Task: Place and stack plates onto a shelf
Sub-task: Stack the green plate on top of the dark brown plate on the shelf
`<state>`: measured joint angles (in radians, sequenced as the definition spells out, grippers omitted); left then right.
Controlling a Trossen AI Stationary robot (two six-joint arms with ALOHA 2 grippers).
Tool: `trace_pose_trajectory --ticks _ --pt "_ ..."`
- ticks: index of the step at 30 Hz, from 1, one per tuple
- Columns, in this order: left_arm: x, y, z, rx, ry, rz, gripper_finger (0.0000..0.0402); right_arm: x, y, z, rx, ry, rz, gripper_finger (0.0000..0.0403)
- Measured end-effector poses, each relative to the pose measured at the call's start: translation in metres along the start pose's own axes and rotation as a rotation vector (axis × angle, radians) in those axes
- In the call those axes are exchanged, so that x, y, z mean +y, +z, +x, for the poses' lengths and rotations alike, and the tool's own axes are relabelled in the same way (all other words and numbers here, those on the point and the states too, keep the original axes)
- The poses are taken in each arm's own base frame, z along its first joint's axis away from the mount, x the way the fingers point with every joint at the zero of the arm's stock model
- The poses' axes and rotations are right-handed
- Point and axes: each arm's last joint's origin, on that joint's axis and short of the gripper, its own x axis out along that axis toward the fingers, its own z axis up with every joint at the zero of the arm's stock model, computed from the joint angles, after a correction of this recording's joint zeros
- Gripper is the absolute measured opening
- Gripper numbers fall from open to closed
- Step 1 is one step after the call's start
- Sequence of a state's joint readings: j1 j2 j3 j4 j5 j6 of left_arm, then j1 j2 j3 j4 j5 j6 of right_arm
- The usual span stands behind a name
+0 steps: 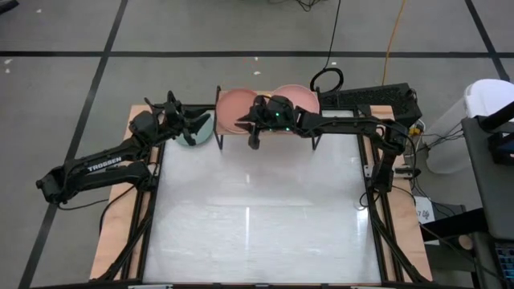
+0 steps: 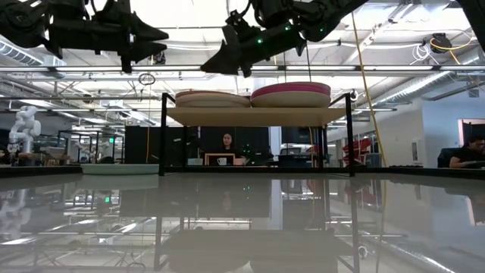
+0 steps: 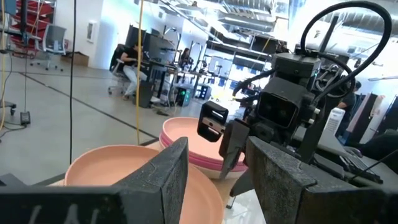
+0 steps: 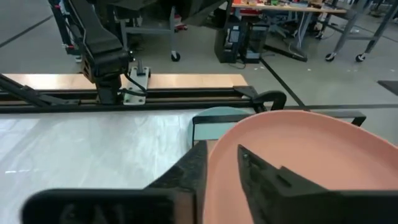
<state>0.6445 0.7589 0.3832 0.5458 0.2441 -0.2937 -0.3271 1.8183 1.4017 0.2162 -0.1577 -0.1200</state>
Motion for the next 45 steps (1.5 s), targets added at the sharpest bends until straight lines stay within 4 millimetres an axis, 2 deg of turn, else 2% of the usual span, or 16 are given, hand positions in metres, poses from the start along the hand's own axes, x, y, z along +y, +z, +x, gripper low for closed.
trace_pose_trajectory --ticks 4,8,14,18,21,24,27,30,33,37,40,45 --pt "0.0 -0.001 0.0 0.005 0.0 0.0 0.0168 0.0 -0.001 0.0 0.009 0.001 0.001 0.0105" --pt "0.0 0.0 0.0 0.005 0.0 0.04 0.0168 0.001 0.016 -0.013 -0.049 -0.003 -0.009 0.0136" --pt "0.0 -0.001 0.0 0.009 0.01 0.03 0.0168 0.017 0.064 -0.06 -0.183 0.016 -0.037 0.0154" --pt "0.0 -0.003 0.0 0.023 0.012 -0.022 0.0168 0.037 0.091 -0.097 -0.264 0.056 -0.081 0.0155" --pt "0.0 -0.003 0.0 0.037 0.014 0.05 0.0168 0.055 0.104 -0.118 -0.298 0.101 -0.11 0.0155" --pt "0.001 -0.003 0.002 0.205 0.074 0.111 0.0168 0.072 0.111 -0.134 -0.312 0.154 -0.128 0.0155" --pt "0.002 -0.001 0.004 0.423 0.228 0.181 0.0168 0.086 0.115 -0.146 -0.319 0.195 -0.154 0.0155" --pt "-0.002 0.003 0.003 0.603 0.336 0.253 0.0168 0.096 0.115 -0.151 -0.308 0.19 -0.178 0.0155" --pt "-0.008 0.012 0.004 0.694 0.389 0.291 0.0168 0.104 0.114 -0.152 -0.287 0.157 -0.197 0.0155" --pt "-0.01 0.013 0.002 0.827 0.53 0.333 0.0168 0.11 0.112 -0.151 -0.266 0.126 -0.221 0.0155" --pt "-0.004 0.005 0.004 0.881 0.617 0.361 0.0168 0.112 0.11 -0.15 -0.245 0.115 -0.226 0.0155" --pt "0.008 -0.022 0.016 1.045 0.597 0.37 0.0168 0.114 0.107 -0.149 -0.226 0.122 -0.229 0.0155"
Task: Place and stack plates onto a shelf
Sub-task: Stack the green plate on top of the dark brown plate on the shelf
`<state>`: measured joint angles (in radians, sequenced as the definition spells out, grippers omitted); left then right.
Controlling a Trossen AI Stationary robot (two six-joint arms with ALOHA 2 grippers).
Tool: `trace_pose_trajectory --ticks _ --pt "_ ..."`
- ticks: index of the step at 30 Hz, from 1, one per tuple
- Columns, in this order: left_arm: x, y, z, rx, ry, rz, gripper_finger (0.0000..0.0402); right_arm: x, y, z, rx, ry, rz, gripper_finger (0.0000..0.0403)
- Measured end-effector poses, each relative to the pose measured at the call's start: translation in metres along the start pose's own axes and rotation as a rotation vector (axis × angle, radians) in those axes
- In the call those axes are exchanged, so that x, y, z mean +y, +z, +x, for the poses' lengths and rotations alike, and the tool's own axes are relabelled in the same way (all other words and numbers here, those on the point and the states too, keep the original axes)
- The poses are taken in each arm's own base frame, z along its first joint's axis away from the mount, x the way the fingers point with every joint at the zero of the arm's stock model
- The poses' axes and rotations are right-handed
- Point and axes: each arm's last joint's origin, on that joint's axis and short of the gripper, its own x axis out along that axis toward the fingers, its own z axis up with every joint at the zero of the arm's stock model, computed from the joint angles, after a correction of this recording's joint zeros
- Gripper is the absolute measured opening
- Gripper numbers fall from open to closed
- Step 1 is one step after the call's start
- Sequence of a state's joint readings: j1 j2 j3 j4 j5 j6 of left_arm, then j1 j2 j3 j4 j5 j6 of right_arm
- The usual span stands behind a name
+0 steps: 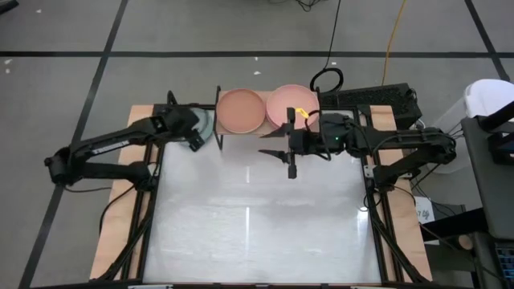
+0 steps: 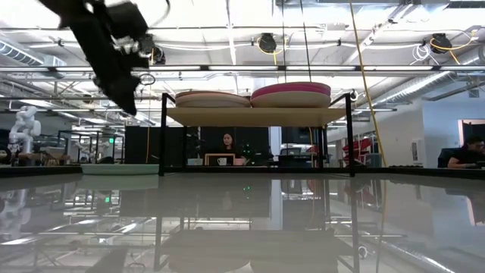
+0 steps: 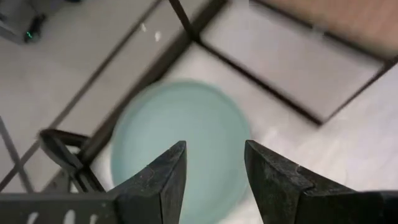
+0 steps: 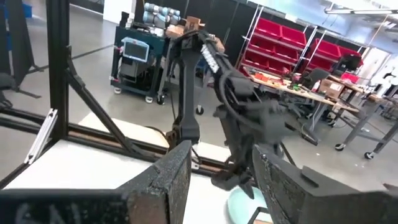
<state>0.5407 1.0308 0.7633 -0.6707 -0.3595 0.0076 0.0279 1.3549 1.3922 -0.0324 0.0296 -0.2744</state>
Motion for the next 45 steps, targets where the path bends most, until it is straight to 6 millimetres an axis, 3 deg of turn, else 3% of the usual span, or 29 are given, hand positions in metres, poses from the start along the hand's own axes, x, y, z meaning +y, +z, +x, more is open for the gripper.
trace_pose_trajectory --ticks 9,17,25,30,39,45 --pt "-0.02 -0.007 0.058 0.265 -0.008 0.149 0.0168 0.005 -0.017 0.004 0.047 0.013 -0.002 0.0155" --pt "-0.022 -0.014 0.077 0.327 -0.015 0.097 0.0168 0.006 -0.022 0.004 0.062 0.017 0.021 0.0155" --pt "-0.016 -0.05 0.096 0.339 -0.057 0.037 0.0168 0.006 -0.022 0.004 0.062 0.017 0.026 0.0155" --pt "-0.014 -0.059 0.1 0.338 -0.057 0.025 0.0168 0.006 -0.022 0.004 0.059 0.012 0.023 0.0155" --pt "-0.013 -0.058 0.096 0.32 -0.072 0.025 0.0168 0.004 -0.02 0.005 0.054 -0.039 0.017 0.0155" --pt "-0.016 -0.053 0.085 0.255 -0.075 0.117 0.0168 0.004 -0.02 0.005 0.054 -0.039 0.017 0.0155"
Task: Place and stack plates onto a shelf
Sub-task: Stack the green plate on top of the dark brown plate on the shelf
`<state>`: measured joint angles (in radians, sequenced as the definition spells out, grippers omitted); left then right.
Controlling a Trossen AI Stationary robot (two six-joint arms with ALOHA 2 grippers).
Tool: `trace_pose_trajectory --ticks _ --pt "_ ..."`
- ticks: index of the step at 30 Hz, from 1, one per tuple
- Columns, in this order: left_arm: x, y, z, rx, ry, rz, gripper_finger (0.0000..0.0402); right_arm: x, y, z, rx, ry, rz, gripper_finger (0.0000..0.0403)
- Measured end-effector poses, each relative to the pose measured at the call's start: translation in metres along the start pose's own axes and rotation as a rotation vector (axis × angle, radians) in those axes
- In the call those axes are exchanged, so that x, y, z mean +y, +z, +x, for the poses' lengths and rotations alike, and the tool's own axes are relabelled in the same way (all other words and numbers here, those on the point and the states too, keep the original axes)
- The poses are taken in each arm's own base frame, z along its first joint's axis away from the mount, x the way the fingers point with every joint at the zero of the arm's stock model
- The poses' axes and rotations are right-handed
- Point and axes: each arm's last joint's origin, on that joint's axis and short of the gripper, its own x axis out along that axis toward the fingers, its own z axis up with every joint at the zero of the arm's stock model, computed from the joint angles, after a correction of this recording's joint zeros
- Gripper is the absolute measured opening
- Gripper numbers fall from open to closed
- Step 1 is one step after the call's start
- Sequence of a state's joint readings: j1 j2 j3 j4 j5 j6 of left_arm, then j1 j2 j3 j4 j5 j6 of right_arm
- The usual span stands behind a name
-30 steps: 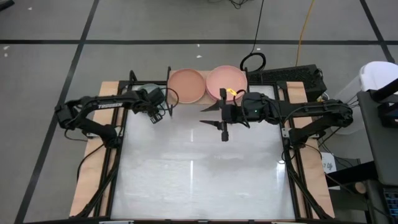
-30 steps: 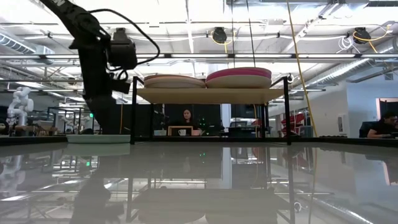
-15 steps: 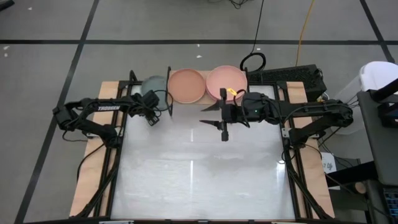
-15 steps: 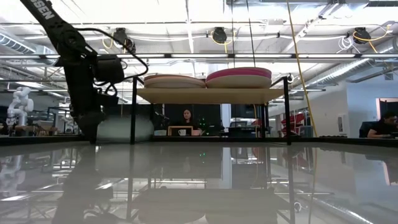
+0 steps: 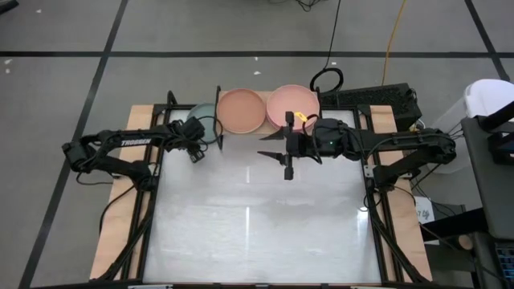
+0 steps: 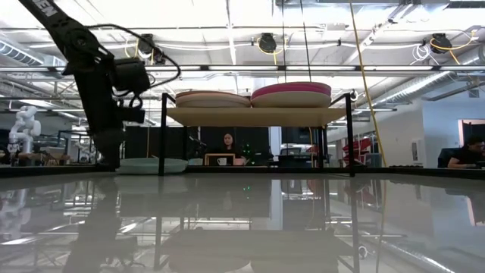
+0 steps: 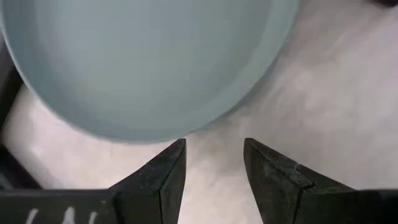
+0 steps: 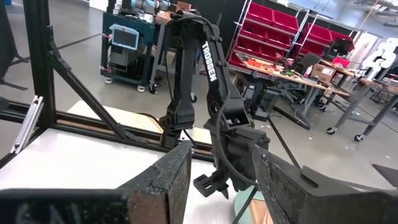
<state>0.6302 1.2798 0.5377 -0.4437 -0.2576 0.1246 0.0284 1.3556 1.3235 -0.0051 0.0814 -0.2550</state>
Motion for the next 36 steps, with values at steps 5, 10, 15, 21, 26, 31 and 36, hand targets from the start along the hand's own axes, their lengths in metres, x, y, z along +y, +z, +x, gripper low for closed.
trace_pose_trajectory --ticks 5,10,15,21,26,31,36 --pt "-0.01 0.003 -0.014 -0.064 0.042 0.13 0.0168 0.0 0.0 0.0 0.0 0.0 0.0 0.0155" --pt "-0.019 0.004 -0.016 -0.077 0.031 0.301 0.0168 0.0 0.0 0.0 0.0 0.0 0.0 0.0155" --pt "-0.022 0.003 -0.007 -0.037 0.013 0.436 0.0168 0.0 0.0 0.0 0.0 0.002 0.005 0.0155" --pt "-0.018 0.007 0.003 -0.034 0.025 0.42 0.0168 0.0 -0.001 0.0 0.015 0.006 0.006 0.0155" --pt "-0.016 0.011 0.006 -0.06 0.037 0.407 0.0168 0.001 -0.002 0.0 0.023 0.009 0.005 0.0155" --pt "-0.016 0.011 0.006 -0.061 0.035 0.402 0.0145 0.001 -0.002 0.0 0.022 0.009 0.005 0.0155" --pt "-0.018 0.011 0.006 -0.08 -0.044 0.383 0.0081 0.001 -0.002 0.0 0.022 0.009 0.005 0.0155"
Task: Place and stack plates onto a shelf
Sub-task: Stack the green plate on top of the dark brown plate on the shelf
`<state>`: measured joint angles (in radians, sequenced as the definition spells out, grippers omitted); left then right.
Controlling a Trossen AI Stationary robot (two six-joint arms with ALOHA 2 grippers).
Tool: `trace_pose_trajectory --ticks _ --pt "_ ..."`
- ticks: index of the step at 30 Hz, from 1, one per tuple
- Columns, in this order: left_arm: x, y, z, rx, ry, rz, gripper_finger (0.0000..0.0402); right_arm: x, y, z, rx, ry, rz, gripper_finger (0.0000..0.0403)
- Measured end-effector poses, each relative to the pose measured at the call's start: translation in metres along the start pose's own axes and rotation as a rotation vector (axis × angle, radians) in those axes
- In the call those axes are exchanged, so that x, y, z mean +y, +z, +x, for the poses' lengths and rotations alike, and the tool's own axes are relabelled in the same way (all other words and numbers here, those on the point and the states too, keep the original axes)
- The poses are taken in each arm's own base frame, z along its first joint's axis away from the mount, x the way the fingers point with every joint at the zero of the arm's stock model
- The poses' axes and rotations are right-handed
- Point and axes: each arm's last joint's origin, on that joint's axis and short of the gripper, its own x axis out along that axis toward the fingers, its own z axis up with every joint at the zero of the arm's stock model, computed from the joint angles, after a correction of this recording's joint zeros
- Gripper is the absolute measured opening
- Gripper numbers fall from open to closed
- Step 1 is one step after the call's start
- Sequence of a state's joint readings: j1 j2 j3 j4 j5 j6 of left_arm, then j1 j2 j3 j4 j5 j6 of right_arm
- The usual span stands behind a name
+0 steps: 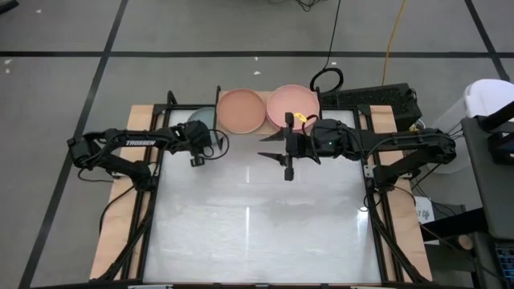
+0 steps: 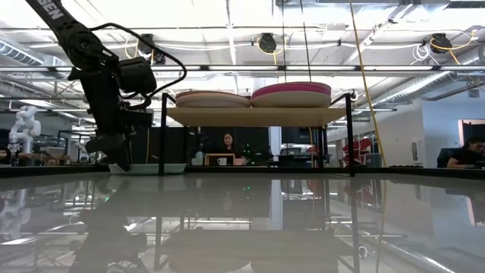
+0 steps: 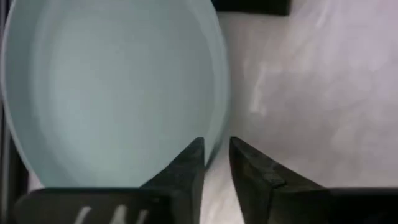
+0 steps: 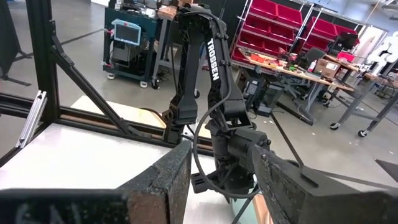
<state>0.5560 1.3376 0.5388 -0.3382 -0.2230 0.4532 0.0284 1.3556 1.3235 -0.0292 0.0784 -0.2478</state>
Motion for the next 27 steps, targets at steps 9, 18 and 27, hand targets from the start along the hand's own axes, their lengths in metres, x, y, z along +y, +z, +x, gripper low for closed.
trace_pose_trajectory --ticks 9,18,27 --pt "-0.002 0.0 0.0 -0.02 -0.059 -0.04 0.001 0.0 0.0 0.0 0.0 0.0 0.0 0.0155" --pt "-0.002 -0.002 -0.017 -0.011 0.04 -0.155 0.0006 0.0 0.0 0.0 0.0 0.0 0.0 0.0155" --pt "0.003 -0.01 -0.07 -0.123 0.154 -0.24 0.0006 0.0 0.0 0.0 -0.002 0.0 0.012 0.0155"
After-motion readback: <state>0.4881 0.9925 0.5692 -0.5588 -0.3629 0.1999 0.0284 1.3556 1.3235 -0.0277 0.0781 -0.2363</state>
